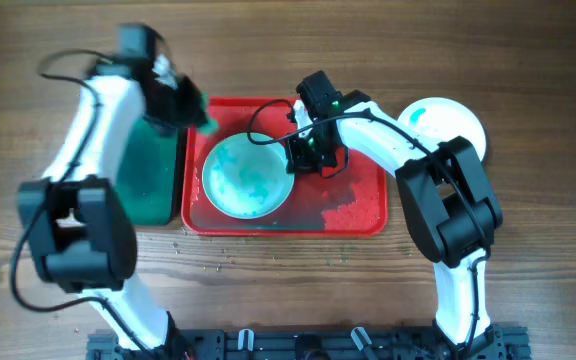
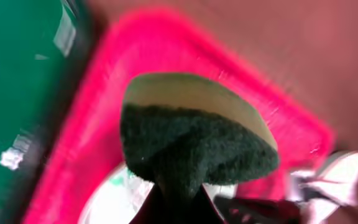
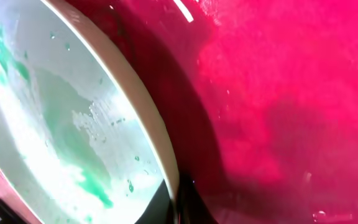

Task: Clean dirty plates on tray and stack at the side
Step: 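Carry the third plate right and stack it on the plate pile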

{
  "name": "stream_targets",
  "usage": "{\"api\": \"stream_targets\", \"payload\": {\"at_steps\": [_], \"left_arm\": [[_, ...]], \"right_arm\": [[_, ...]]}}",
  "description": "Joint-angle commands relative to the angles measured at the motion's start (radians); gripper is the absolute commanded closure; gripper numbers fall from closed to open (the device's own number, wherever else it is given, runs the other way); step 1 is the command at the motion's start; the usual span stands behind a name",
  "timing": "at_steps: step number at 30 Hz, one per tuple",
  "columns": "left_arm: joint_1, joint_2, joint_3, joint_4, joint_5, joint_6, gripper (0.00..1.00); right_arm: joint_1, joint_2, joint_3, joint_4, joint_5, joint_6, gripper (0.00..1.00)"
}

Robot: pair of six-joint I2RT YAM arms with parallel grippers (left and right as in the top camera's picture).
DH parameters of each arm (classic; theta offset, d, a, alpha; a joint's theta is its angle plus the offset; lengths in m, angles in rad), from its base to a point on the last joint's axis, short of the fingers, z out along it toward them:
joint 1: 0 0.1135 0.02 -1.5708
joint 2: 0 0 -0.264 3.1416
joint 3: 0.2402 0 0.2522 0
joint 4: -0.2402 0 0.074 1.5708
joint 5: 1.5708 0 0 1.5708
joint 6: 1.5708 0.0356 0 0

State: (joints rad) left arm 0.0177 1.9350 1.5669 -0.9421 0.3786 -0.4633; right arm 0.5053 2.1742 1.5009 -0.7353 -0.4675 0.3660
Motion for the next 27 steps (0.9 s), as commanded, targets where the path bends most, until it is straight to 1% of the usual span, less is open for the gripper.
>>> {"api": "stream_targets", "payload": {"at_steps": [1,2,3,4,5,6,9,11,13,15,18,20,22,23,25,27], "left_arm": [[0.069,-0.018,0.047,-0.035,0.066,0.059,0.96],[0.069,-0.017,0.039,-0.036,0.066,0.059,0.96],[0.058,-0.017,0.025,-0.035,0.065,0.060,0.96],[0.050,-0.017,0.016,-0.032,0.054,0.059,0.96],[0.030,-0.016,0.002,-0.032,0.016,0.059,0.96],[0.019,-0.016,-0.002,-0.035,0.001,0.060,0.96],[-0.016,-0.016,-0.005,-0.047,-0.021,0.060,0.96],[-0.021,-0.016,-0.005,-0.047,-0.021,0.060,0.96],[-0.021,-0.016,-0.005,-0.061,-0.020,0.059,0.96],[-0.021,-0.016,-0.005,-0.070,-0.020,0.059,0.96],[-0.021,-0.016,-0.005,-0.070,-0.020,0.059,0.96],[-0.021,-0.016,-0.006,-0.076,-0.020,0.059,0.96],[-0.021,-0.016,-0.006,-0.080,-0.021,0.059,0.96],[-0.021,-0.016,-0.006,-0.081,-0.021,0.059,0.96],[-0.023,-0.016,-0.006,-0.082,-0.020,0.059,0.96],[-0.027,-0.016,-0.006,-0.093,-0.021,0.059,0.96]], "right_arm": [[0.023,-0.094,-0.010,-0.027,0.219,0.026,0.96],[0.032,-0.134,-0.010,-0.041,0.309,0.026,0.96],[0.050,-0.193,-0.010,-0.068,0.463,0.026,0.96],[0.064,-0.223,-0.010,-0.085,0.578,0.026,0.96],[0.101,-0.276,-0.010,-0.113,0.770,0.026,0.96],[0.133,-0.307,-0.010,-0.132,0.900,0.026,0.96],[0.256,-0.373,-0.010,-0.194,1.273,0.029,0.96],[0.341,-0.379,-0.010,-0.236,1.493,0.028,0.96],[0.416,-0.379,-0.010,-0.259,1.653,0.026,0.96],[0.467,-0.379,-0.010,-0.262,1.755,0.026,0.96],[0.532,-0.379,-0.010,-0.261,1.862,0.025,0.96],[0.554,-0.379,-0.010,-0.261,1.864,-0.018,0.96],[0.558,-0.379,-0.010,-0.265,1.859,-0.026,0.96],[0.558,-0.379,-0.010,-0.269,1.823,-0.025,0.96],[0.552,-0.379,-0.010,-0.297,1.596,-0.025,0.96],[0.513,-0.379,-0.010,-0.325,1.404,-0.025,0.96]]}}
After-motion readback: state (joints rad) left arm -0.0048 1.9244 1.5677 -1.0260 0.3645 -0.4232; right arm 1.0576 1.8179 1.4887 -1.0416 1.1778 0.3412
